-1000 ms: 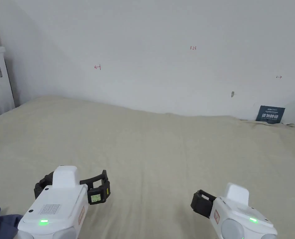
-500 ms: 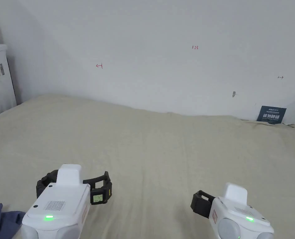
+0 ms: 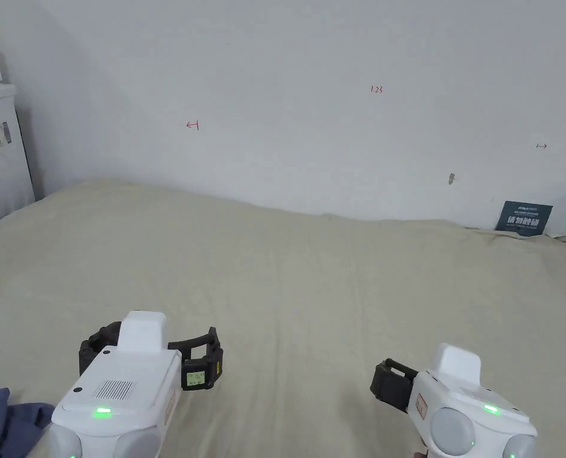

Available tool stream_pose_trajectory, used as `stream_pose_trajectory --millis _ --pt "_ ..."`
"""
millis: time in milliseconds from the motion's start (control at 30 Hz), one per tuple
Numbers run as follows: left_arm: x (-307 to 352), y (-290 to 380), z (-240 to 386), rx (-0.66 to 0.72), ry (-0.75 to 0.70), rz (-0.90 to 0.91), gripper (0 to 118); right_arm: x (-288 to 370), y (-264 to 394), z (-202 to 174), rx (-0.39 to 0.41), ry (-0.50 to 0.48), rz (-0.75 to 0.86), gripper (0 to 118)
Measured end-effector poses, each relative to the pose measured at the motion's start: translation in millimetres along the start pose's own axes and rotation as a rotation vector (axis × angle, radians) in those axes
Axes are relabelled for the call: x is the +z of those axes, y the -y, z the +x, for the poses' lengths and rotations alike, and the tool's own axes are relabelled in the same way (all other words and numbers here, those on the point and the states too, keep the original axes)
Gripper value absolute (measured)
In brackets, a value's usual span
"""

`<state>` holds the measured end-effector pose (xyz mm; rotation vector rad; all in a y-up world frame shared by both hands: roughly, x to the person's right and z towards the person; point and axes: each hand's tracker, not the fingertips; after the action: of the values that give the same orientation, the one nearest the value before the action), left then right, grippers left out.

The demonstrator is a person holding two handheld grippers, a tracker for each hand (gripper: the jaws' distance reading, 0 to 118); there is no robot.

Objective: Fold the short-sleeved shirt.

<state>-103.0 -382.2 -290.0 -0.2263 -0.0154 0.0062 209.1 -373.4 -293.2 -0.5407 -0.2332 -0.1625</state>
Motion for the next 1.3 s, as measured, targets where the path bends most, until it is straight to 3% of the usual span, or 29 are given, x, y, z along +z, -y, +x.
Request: stream_pose_trajectory --millis 567,833,1000,1300 --pt "0 -4 -1 -0.001 0.008 -0.009 118 -5 -1 3 0.006 -0.019 0.0 111" --pt "2 -6 1 -0.003 0.022 -0.011 118 -4 0 1 0.047 -0.033 -0.011 111" --pt "2 -6 1 -0.004 0.03 -0.016 118 -1 3 2 -0.005 -0.038 0.02 111" --pt "0 -5 0 0.006 0.029 -0.021 118 5 3 4 -0.011 -0.094 0.051 111"
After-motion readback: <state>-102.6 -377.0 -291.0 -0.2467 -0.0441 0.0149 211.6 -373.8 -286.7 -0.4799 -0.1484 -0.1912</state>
